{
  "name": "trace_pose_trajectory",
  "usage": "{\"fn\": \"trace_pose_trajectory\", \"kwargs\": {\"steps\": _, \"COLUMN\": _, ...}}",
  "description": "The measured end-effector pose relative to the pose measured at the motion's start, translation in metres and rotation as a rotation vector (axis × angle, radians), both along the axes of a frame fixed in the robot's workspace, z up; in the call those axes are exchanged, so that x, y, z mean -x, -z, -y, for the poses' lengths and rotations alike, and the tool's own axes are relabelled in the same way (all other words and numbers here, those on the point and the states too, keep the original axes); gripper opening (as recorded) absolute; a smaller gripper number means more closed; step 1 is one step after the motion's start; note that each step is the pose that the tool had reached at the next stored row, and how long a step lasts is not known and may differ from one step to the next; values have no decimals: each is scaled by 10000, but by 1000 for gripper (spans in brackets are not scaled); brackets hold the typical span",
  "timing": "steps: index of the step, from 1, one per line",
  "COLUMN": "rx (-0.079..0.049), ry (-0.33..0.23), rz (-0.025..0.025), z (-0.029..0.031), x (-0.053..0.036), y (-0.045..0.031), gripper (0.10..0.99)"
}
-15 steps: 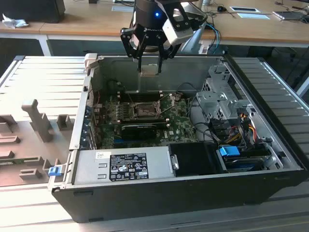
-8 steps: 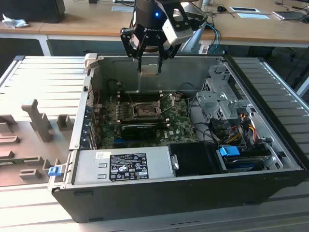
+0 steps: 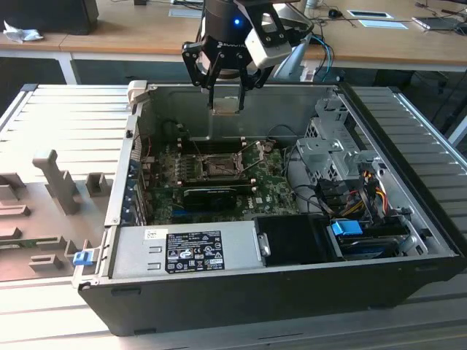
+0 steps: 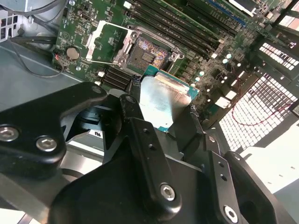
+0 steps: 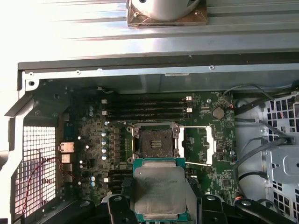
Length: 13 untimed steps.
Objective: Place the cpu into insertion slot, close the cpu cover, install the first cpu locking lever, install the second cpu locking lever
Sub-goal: 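Place the cpu into insertion slot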
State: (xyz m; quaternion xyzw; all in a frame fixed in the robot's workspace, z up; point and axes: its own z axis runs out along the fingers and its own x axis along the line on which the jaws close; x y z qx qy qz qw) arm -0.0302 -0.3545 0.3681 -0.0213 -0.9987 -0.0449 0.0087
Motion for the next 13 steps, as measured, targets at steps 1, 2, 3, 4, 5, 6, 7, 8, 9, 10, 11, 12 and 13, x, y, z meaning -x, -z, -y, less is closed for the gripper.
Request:
{"fn": "trace_pose_trajectory", "kwargs": {"steps": 1, "rx": 0, "ry": 5, "rz": 0, "z": 0, "x": 0, "y": 0, "gripper": 525}}
{"fn": "trace_pose_trajectory", "kwargs": {"steps": 2, "rx": 0, "ry": 10, "rz": 0, "z": 0, "x": 0, "y": 0, "gripper": 525}}
{"fn": "trace_pose_trajectory", "kwargs": {"steps": 3, "rx": 0, "ry": 18, "rz": 0, "z": 0, "x": 0, "y": 0, "gripper": 525}}
{"fn": "trace_pose_trajectory", "kwargs": {"steps": 4, "rx": 0, "ry": 25, "rz": 0, "z": 0, "x": 0, "y": 0, "gripper": 525}}
{"fn": "trace_pose_trajectory", "kwargs": {"steps": 5, "rx": 0, "ry": 31, "rz": 0, "z": 0, "x": 0, "y": 0, "gripper": 525}}
{"fn": "trace_pose_trajectory", "kwargs": {"steps": 6, "rx": 0, "ry": 36, "rz": 0, "z": 0, "x": 0, "y": 0, "gripper": 525}}
{"fn": "trace_pose_trajectory", "kwargs": {"steps": 7, "rx": 0, "ry": 44, "rz": -1, "z": 0, "x": 0, "y": 0, "gripper": 525}}
{"fn": "trace_pose_trajectory", "kwargs": {"steps": 8, "rx": 0, "ry": 51, "rz": 0, "z": 0, "x": 0, "y": 0, "gripper": 525}}
{"fn": "trace_pose_trajectory", "kwargs": {"steps": 9, "rx": 0, "ry": 56, "rz": 0, "z": 0, "x": 0, "y": 0, "gripper": 525}}
{"fn": "trace_pose_trajectory", "kwargs": {"steps": 10, "rx": 0, "ry": 63, "rz": 0, "z": 0, "x": 0, "y": 0, "gripper": 525}}
{"fn": "trace_pose_trajectory", "kwargs": {"steps": 11, "rx": 0, "ry": 66, "rz": 0, "z": 0, "x": 0, "y": 0, "gripper": 525}}
{"fn": "trace_pose_trajectory", "kwargs": {"steps": 12, "rx": 0, "ry": 75, "rz": 0, "z": 0, "x": 0, "y": 0, "gripper": 525}}
{"fn": "trace_pose_trajectory", "kwargs": {"steps": 13, "rx": 0, "ry": 81, "rz": 0, "z": 0, "x": 0, "y": 0, "gripper": 525}}
